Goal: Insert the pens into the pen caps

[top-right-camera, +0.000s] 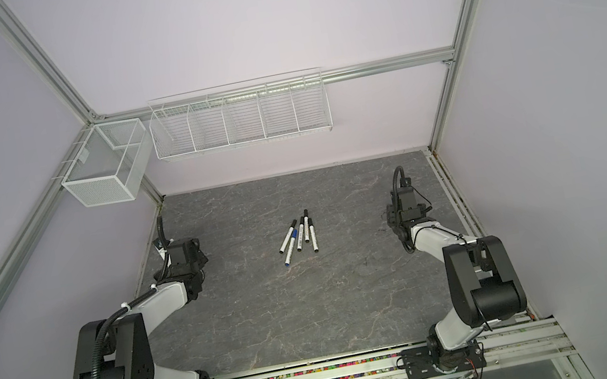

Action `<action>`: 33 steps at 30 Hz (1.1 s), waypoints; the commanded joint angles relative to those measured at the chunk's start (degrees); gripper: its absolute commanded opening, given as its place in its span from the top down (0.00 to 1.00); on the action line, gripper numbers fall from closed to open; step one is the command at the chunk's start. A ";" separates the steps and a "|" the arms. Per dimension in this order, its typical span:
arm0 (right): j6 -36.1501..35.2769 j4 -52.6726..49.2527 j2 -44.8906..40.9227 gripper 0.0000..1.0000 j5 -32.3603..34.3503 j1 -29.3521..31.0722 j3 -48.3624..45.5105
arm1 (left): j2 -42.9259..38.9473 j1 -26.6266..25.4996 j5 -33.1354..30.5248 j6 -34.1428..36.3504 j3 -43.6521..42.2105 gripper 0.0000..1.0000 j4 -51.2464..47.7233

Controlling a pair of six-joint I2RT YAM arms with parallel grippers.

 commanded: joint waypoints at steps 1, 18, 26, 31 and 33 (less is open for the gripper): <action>-6.89 12.85 -1.01 0.25 3.52 0.48 -6.58 | 0.25 0.36 -1.10 3.68 -1.26 0.01 7.69; -9.55 42.25 -0.86 0.11 -10.77 -2.83 -21.97 | 2.35 -0.43 12.40 13.95 -15.44 0.01 38.82; -8.83 41.05 -1.22 0.11 -12.80 -3.83 -21.71 | 2.61 -0.57 12.87 14.73 -15.81 0.01 39.68; -9.07 41.11 -1.72 0.12 -12.13 -3.40 -22.19 | 3.47 -0.52 13.82 15.72 -16.59 0.01 42.75; -9.66 43.08 -1.39 0.12 -9.08 -2.12 -22.79 | 3.82 -0.57 13.61 15.86 -16.78 0.01 43.82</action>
